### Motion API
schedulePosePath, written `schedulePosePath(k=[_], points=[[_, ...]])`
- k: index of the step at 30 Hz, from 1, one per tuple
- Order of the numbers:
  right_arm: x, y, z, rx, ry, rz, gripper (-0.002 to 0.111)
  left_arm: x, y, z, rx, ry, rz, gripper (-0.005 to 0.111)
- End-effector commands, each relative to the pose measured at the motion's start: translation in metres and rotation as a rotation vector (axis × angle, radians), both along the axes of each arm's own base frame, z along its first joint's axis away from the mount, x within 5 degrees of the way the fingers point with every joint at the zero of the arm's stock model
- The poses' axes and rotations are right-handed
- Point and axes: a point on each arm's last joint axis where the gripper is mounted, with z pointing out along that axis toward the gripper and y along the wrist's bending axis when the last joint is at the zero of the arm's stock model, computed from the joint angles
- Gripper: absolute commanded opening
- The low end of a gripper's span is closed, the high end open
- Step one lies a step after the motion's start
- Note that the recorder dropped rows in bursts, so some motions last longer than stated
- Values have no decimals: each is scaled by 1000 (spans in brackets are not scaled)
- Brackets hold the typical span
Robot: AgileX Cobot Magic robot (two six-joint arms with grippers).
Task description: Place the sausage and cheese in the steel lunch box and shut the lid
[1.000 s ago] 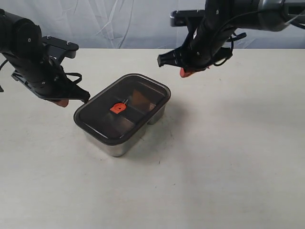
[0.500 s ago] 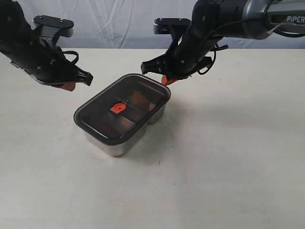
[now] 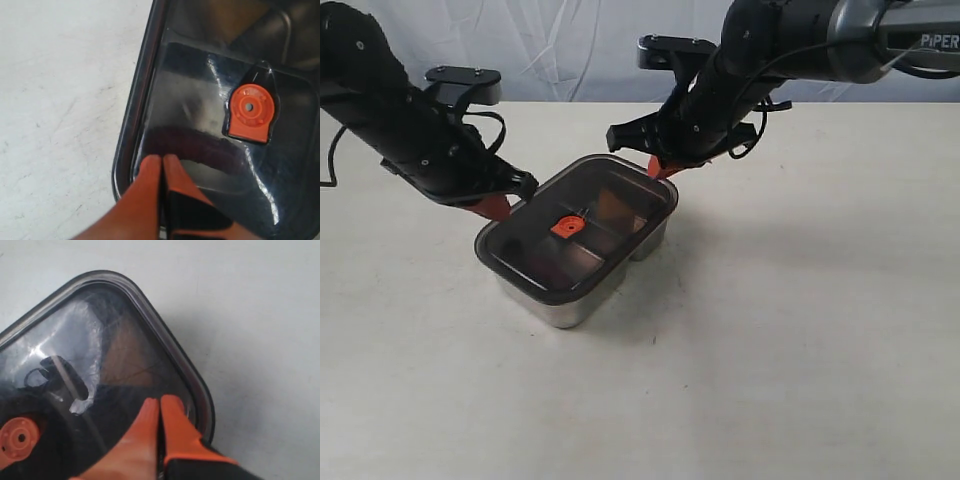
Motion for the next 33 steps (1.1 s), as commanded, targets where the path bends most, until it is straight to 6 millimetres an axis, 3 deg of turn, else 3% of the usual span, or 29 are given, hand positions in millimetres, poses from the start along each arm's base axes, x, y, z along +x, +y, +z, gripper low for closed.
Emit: schedulePosePath(k=[1,5,12,16,19,24,27,30,33], points=[[0,-1,-4,-12,20,12,-1,0,-2,-6,2,22,-4,0],[0,0,-31,-55,95,18,-1,0,-2,-9,9,38,-9,0],[0,0,-34,-61,102,20,-1,4,-3,-49,53,164,-18,0],[0,1,-44,-74,120,19,-1,5,-3,-57,64,184,-20,0],[0,2,-68,-100,177,16,-1,2,-2,-62,69,190,-16,0],[0,2,-71,-98,190,12,-1,-2,0,-68,74,194,-8,0],[-1,2,-68,-97,187,14,-1,-2,-1,-54,47,144,-1,0],[0,2,-54,-76,154,13,-1,-9,-4,-14,-40,54,-23,0],[0,2,-39,-50,113,8,-1,-15,-5,3,-79,30,-48,0]])
